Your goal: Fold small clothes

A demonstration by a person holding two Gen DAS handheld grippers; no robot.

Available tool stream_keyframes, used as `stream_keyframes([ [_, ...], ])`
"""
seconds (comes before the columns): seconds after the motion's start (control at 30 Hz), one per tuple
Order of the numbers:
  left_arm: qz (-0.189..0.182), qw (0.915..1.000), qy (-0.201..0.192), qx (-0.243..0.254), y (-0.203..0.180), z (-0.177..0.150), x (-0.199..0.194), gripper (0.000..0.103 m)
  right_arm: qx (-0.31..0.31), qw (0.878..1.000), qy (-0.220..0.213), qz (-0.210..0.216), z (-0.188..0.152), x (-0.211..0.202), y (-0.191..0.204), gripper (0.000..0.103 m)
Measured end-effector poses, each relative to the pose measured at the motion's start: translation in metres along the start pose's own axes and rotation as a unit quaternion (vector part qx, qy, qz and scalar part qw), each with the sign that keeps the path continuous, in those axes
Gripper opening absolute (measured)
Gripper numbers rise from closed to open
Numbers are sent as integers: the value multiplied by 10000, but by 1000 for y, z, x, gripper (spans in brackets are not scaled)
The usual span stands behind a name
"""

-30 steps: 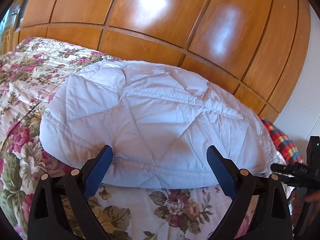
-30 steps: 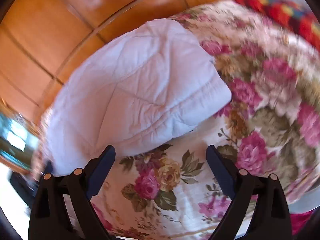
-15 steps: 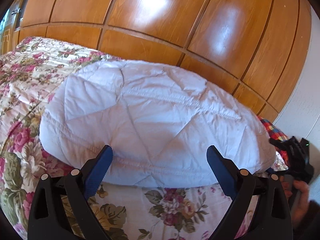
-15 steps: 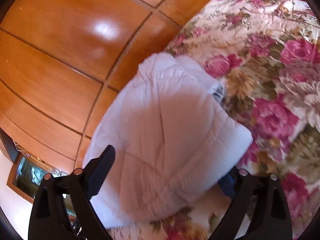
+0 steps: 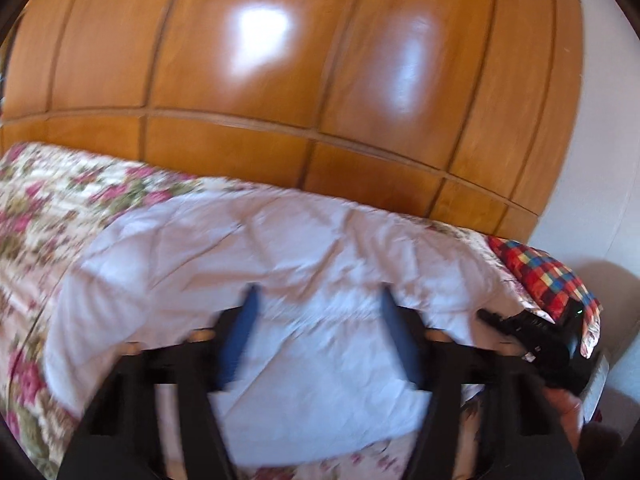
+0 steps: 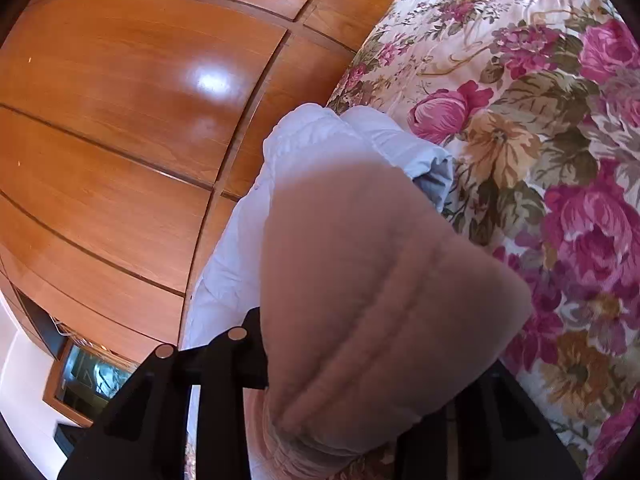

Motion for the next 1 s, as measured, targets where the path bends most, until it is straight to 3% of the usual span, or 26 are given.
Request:
stream_keyframes([
  [0.03, -73, 9999, 63, 82, -6, 0, 6, 42, -26, 10000, 9, -18, 0, 0, 0, 32],
  [0.1, -184, 9993, 218, 246, -16, -1, 19, 23, -28, 10000, 10, -2, 0, 0, 0, 30],
  [0.23, 329, 9947, 836, 510, -6, -20, 68, 8, -16, 9999, -23, 112, -1, -3, 4, 24],
  [0.33, 382, 9911, 1244, 272, 14, -42, 94, 8, 14, 9998, -26, 178, 0, -5, 6, 22],
  [0.57, 287, 9909, 1298, 203, 18, -49, 97, 8, 355, 9985, -89, 405, 6, -13, 14, 17],
  [0.7, 242, 9903, 1359, 164, 16, -51, 94, 7, 16, 9989, -156, 450, 15, -30, 35, 15],
  [0.83, 101, 9888, 1480, 138, 0, -62, 84, 6, -176, 9985, -230, 467, 25, -58, 47, 14],
  [1.0, -412, 9823, 1820, 147, -38, -86, 67, 6, -249, 9983, -486, 192, 45, -112, 35, 14],
])
Point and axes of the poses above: each gripper's, at about its wrist camera, not at the fingertips, and x roughly the way its jaws point, y to its left, z to its top, the point moved 10 cm from there along x, roughly the way its jaws point, and after that the axes turned 9 degrees about -x, right-handed, at the moved point
